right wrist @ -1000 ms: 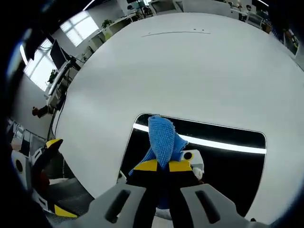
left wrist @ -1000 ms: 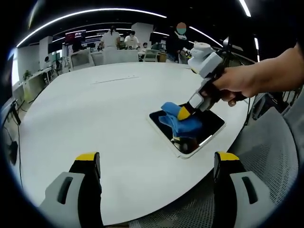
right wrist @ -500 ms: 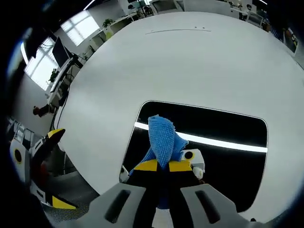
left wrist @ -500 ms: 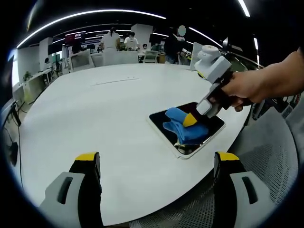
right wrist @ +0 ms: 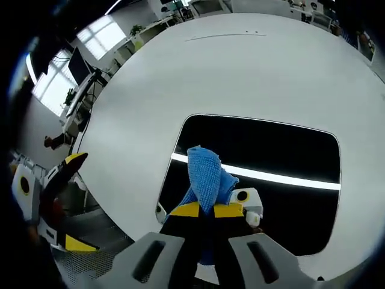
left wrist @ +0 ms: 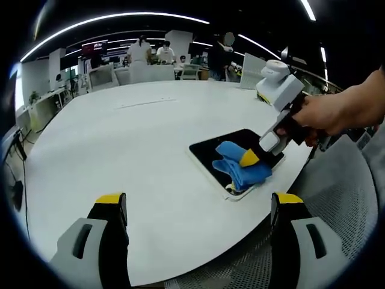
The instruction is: Wipe the mirror surface with the cleaning cloth until all visible marks leave the cleaned area.
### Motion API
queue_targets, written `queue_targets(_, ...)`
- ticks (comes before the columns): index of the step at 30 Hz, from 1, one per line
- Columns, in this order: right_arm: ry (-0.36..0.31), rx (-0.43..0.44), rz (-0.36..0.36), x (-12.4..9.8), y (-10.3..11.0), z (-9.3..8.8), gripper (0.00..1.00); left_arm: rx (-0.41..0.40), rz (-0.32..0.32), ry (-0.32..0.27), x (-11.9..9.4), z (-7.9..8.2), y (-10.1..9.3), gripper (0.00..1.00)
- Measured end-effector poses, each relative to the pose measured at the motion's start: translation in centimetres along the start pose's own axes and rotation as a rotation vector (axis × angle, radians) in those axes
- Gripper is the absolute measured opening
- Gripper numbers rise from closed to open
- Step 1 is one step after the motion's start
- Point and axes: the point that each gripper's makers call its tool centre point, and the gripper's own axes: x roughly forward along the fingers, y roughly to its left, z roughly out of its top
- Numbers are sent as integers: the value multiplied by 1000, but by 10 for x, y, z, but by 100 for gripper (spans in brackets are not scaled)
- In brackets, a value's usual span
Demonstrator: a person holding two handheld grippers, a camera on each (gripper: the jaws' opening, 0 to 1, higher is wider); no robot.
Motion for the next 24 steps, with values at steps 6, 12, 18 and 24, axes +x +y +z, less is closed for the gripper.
queue_targets(6, 4, 1, 9, -3, 3, -9, 0, -4, -1, 0, 0, 0, 0, 99)
queue_targets(12, 12, -2, 20, -5, 6, -16, 0, -2, -1, 1, 1, 0, 0, 99)
queue_targets(18, 33, -25, 22, -7, 9, -21, 0, 6, -3, 10, 1, -2, -1, 99)
queue_targets(24, 41, -38, 26, -9, 12, -28, 0, 7, -1, 9, 1, -1, -1, 99)
